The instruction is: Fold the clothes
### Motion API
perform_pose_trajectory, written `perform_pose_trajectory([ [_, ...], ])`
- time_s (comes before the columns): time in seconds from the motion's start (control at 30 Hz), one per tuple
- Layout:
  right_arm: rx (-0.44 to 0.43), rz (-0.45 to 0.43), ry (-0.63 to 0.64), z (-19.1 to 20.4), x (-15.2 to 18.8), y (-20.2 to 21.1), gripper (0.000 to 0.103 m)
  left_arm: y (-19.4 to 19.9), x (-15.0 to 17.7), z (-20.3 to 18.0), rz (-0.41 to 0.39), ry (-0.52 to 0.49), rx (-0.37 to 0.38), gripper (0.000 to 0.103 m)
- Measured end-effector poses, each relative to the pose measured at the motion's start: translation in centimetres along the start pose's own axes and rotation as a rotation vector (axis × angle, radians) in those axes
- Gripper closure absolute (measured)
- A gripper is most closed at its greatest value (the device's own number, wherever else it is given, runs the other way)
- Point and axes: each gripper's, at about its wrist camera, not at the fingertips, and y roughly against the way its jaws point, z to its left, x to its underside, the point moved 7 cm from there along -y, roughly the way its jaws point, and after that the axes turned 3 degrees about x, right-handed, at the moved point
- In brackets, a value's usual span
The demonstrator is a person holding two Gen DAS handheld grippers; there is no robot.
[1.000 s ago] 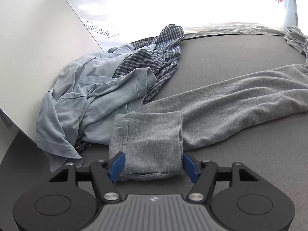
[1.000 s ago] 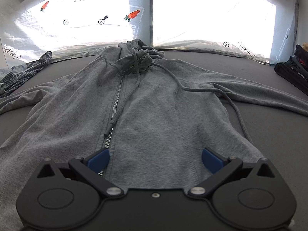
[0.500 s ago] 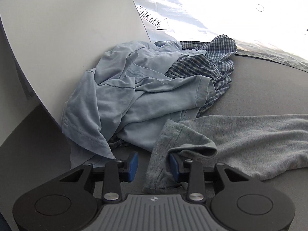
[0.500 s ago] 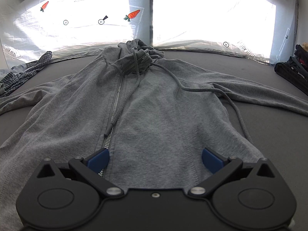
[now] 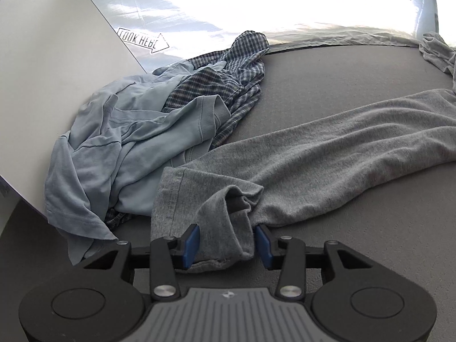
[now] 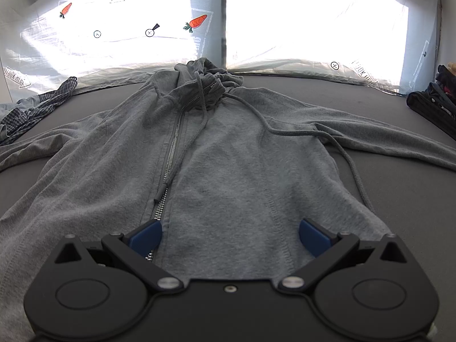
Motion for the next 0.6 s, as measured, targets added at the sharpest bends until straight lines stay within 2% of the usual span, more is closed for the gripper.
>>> perform_pose_trajectory([
  [0.03,-0.001,0.000,0.000,0.0,0.0,0.0,0.000,0.1,-0.2,0.5,0.001,0.040,0.003,0.098],
  [0.13,-0.002,0.000,-0.001,0.0,0.0,0.0,0.000,1.6,-1.4,2.2,-0.034,0.143,-0.027,0.099],
  [0.23,-0.001,0.000,-0.002,-0.1,0.0,-0.1,0.000,4.7,-3.2,4.5,-0.093,0.249,-0.059,0.099],
  [0.33,-0.002,0.000,-0.002,-0.1,0.0,-0.1,0.000,9.1,-5.4,8.0,-0.177,0.423,-0.083,0.099],
  [0.43,-0.002,0.000,-0.002,0.0,0.0,-0.1,0.000,12.5,-6.1,10.7,-0.233,0.562,-0.104,0.099],
  [0.53,-0.005,0.000,-0.002,-0.1,-0.1,-0.1,0.000,14.9,-6.6,13.1,-0.271,0.642,-0.134,0.100],
  [0.6,-0.006,0.000,-0.002,-0.1,-0.1,-0.1,0.000,15.4,-6.4,13.9,-0.274,0.652,-0.170,0.100],
])
